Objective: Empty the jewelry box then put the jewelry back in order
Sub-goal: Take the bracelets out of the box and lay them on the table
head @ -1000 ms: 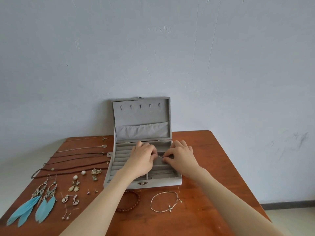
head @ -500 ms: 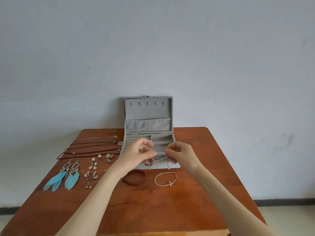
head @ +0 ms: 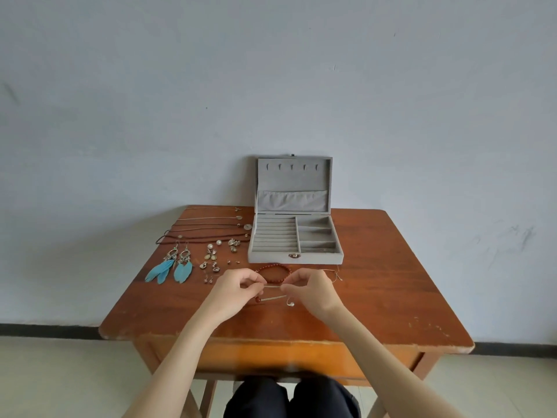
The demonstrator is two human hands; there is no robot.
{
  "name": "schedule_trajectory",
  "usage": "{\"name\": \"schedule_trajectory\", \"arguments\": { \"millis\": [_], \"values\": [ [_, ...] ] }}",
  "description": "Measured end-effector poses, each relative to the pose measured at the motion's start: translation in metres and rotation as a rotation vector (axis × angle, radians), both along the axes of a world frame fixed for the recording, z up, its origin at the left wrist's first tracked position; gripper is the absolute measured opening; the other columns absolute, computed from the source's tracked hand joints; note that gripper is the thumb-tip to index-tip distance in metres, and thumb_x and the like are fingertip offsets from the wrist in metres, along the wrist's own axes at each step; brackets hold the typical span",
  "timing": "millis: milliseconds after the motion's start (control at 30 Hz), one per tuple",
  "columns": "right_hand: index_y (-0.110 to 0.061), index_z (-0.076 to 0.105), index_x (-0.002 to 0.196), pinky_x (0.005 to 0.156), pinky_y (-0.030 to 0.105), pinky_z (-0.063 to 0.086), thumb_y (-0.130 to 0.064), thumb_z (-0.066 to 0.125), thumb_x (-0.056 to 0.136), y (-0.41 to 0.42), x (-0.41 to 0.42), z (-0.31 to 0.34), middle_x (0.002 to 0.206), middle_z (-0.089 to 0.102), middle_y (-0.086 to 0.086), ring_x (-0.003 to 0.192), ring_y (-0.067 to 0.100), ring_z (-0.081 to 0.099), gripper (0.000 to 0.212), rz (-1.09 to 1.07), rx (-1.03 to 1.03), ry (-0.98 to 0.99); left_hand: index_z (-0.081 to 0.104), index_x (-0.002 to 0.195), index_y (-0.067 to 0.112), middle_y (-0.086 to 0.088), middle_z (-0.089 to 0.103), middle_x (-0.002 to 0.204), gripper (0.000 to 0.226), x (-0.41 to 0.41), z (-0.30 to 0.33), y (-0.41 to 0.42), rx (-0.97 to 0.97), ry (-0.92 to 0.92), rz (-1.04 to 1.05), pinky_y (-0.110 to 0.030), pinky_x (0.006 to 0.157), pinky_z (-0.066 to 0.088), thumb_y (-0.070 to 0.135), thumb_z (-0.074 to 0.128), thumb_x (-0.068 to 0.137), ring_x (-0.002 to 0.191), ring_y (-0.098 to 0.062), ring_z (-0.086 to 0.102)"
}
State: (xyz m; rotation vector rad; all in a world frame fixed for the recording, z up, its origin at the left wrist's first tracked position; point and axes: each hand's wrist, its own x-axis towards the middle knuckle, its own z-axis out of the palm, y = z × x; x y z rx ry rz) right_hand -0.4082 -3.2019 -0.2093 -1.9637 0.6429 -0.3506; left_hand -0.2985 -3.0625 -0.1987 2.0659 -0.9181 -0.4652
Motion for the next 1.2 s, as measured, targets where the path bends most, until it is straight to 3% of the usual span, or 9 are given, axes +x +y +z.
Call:
{"name": "schedule_trajectory", "arguments": {
  "millis": [200,367,533,667,867,933,1000,1067,1200],
  "values": [
    [-0.024,0.060,0.074,0.069,0.026,0.053,-0.019,0.062,0.084,0.013,0.008,-0.006,0.063,0.064,-0.005,0.064,0.010,0.062,0.011,-0.008,-0.224,0.035,0.069,0.087,0.030,0.010,0.071,0.079,0.010,0.000,-0.008,0.007,-0.137,0.052,0.116,-0.006,0.064,0.038,0.025,0.061,0.087,0.080,0.003,0.061],
    [-0.026,0.061,0.074,0.088,0.041,0.048,-0.026,0.062,0.084,0.013,0.010,-0.015,0.061,0.055,-0.016,0.093,0.023,0.058,0.011,-0.050,-0.274,0.085,0.070,0.087,0.025,0.009,0.071,0.081,0.009,-0.003,-0.017,0.000,-0.128,0.099,0.171,-0.012,0.071,0.042,0.024,0.062,0.086,0.084,-0.003,0.061],
    [-0.025,0.068,0.080,0.092,0.038,0.042,-0.029,0.062,0.084,0.012,0.015,-0.020,0.081,0.067,-0.004,0.102,0.020,0.050,0.009,-0.137,-0.322,0.126,0.072,0.088,0.022,0.012,0.064,0.087,0.008,0.002,-0.025,-0.009,-0.081,-0.005,0.242,-0.011,0.068,0.036,0.022,0.065,0.084,0.082,0.000,0.053],
    [-0.023,0.071,0.087,0.094,0.035,0.040,-0.029,0.062,0.085,0.012,0.018,-0.023,0.095,0.068,-0.001,0.105,0.020,0.048,0.010,-0.168,-0.371,0.143,0.072,0.090,0.019,0.006,0.068,0.097,0.010,0.003,-0.031,-0.013,-0.033,-0.117,0.248,-0.019,0.083,0.038,0.021,0.065,0.084,0.091,-0.005,0.053],
    [-0.018,0.071,0.089,0.084,0.035,0.050,-0.026,0.059,0.087,0.007,0.013,-0.019,0.087,0.069,-0.001,0.090,0.017,0.059,0.014,-0.139,-0.258,0.063,0.070,0.091,0.023,0.009,0.065,0.099,0.009,0.004,-0.030,-0.013,-0.050,-0.125,0.209,-0.019,0.083,0.036,0.023,0.063,0.085,0.094,-0.004,0.050],
    [-0.017,0.070,0.088,0.069,0.023,0.050,-0.023,0.059,0.087,-0.001,0.009,-0.014,0.079,0.067,-0.006,0.074,0.006,0.059,0.013,-0.138,-0.228,0.025,0.067,0.096,0.024,0.010,0.061,0.099,0.011,0.006,-0.026,-0.014,-0.041,-0.187,0.162,-0.018,0.082,0.035,0.024,0.062,0.086,0.094,-0.005,0.051],
    [-0.017,0.070,0.088,0.060,0.015,0.042,-0.022,0.058,0.087,-0.012,0.004,-0.006,0.079,0.063,-0.009,0.070,0.005,0.056,0.012,-0.149,-0.295,0.018,0.064,0.102,0.023,0.009,0.059,0.095,0.015,0.008,-0.019,-0.018,-0.013,-0.310,0.079,-0.017,0.076,0.038,0.024,0.060,0.087,0.088,-0.006,0.054],
    [-0.016,0.069,0.090,0.066,0.020,0.041,-0.021,0.057,0.087,-0.029,0.000,0.002,0.084,0.064,-0.006,0.076,0.010,0.056,0.013,-0.167,-0.382,0.018,0.061,0.108,0.021,0.009,0.057,0.093,0.020,0.012,-0.010,-0.025,0.002,-0.466,-0.004,-0.019,0.076,0.043,0.022,0.058,0.089,0.084,-0.007,0.053],
    [-0.014,0.068,0.095,0.078,0.030,0.046,-0.020,0.055,0.089,-0.066,-0.004,0.015,0.095,0.064,0.002,0.089,0.018,0.056,0.016,-0.186,-0.546,0.038,0.059,0.113,0.017,0.005,0.059,0.104,0.023,0.017,0.006,-0.054,-0.005,-0.736,-0.124,-0.022,0.085,0.041,0.022,0.053,0.092,0.102,-0.011,0.051]
  ]
}}
